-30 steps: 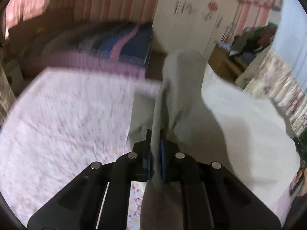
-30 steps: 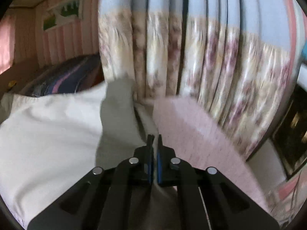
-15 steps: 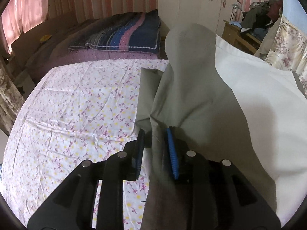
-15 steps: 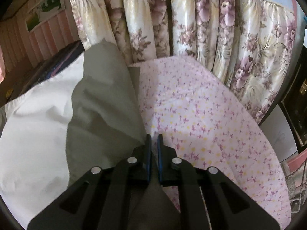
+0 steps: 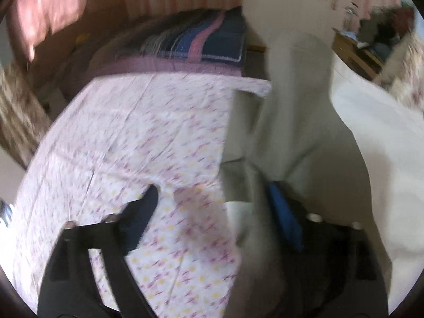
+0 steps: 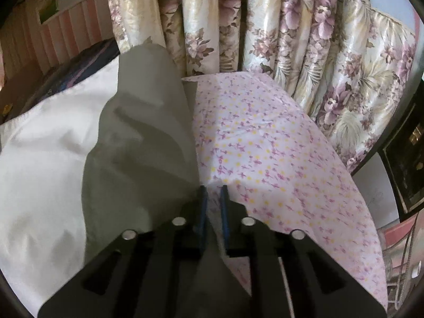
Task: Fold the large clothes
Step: 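Open both tools and smooth the folded jacket flat on the bed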
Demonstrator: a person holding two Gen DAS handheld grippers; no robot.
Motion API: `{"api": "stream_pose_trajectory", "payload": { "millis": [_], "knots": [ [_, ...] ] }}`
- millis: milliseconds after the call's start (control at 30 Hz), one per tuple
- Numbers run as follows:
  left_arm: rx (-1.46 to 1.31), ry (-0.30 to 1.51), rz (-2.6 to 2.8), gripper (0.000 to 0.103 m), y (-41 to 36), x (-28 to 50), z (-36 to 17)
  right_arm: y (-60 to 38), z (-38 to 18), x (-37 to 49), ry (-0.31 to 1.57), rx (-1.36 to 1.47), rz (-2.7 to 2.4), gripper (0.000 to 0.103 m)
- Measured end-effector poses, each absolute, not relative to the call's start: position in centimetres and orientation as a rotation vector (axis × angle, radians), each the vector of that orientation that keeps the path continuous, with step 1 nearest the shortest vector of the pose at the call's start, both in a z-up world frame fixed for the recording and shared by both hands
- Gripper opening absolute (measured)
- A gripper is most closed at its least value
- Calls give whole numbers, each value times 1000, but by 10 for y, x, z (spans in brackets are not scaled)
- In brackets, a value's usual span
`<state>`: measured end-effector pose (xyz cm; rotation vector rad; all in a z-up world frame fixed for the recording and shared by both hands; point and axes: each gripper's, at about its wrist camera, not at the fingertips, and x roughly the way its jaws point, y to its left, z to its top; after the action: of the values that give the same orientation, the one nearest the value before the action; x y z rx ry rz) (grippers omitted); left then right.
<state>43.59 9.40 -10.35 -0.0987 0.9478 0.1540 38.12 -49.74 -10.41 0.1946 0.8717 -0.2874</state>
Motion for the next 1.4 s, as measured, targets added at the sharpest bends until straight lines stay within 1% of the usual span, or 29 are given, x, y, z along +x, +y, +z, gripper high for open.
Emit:
{"api": "stream_pose_trajectory", "payload": {
  "millis": [33, 67, 100, 133, 167, 267, 300, 400, 500, 567, 667, 800, 933, 1400],
  "knots": [
    [-144, 958, 132, 87, 102, 432, -97, -499, -96, 373, 833, 210, -278, 18],
    [-167, 949, 128, 87, 107, 427, -88, -500, -84, 361, 774, 243, -255, 26],
    [-177, 919, 132, 87, 110, 417, -75, -501, -69, 347, 712, 286, -232, 45],
    [-178, 901, 130, 87, 108, 409, -66, -498, -60, 339, 679, 302, -214, 50],
    [-177, 883, 124, 88, 104, 401, -56, -493, -50, 332, 653, 297, -188, 50],
    [-192, 813, 64, 100, 79, 368, -29, -451, -26, 317, 605, 182, -60, 50],
    [-177, 791, 33, 100, 62, 357, -23, -438, -25, 316, 610, 149, -25, 53],
    [-118, 790, -51, 100, 15, 343, -23, -393, -33, 319, 659, 28, 102, 54],
    [-27, 841, -99, 100, -30, 345, -39, -364, -50, 324, 712, -114, 125, 53],
    [44, 897, -77, 100, -49, 353, -61, -357, -65, 329, 766, -173, 133, 52],
    [60, 944, -64, 100, -50, 362, -83, -359, -87, 336, 833, -244, 122, 50],
    [108, 974, -71, 100, -47, 367, -100, -370, -97, 345, 865, -190, 131, 51],
    [127, 988, -75, 100, -50, 372, -102, -366, -104, 350, 867, -222, 109, 52],
    [137, 989, -86, 100, -49, 376, -108, -368, -106, 346, 852, -188, 103, 56]
  ]
}}
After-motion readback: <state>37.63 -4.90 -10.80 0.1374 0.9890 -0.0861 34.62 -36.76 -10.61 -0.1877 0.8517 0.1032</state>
